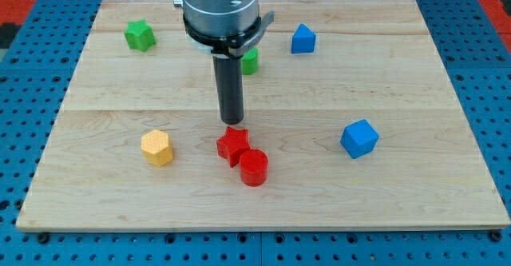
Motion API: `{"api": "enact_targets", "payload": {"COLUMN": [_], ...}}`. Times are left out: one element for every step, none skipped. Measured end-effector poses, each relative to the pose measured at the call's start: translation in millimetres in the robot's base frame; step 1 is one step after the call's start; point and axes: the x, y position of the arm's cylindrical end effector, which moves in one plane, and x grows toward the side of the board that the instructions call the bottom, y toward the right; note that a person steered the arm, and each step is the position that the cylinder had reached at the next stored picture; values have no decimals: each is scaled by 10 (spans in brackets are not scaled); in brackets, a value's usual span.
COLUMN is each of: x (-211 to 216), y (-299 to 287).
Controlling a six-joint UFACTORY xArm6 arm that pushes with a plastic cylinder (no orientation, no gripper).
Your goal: Move the blue cube towards the blue triangle
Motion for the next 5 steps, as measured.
{"api": "enact_targets", "payload": {"x": [342,305,305,304,304], "y": [268,534,534,534,543]}}
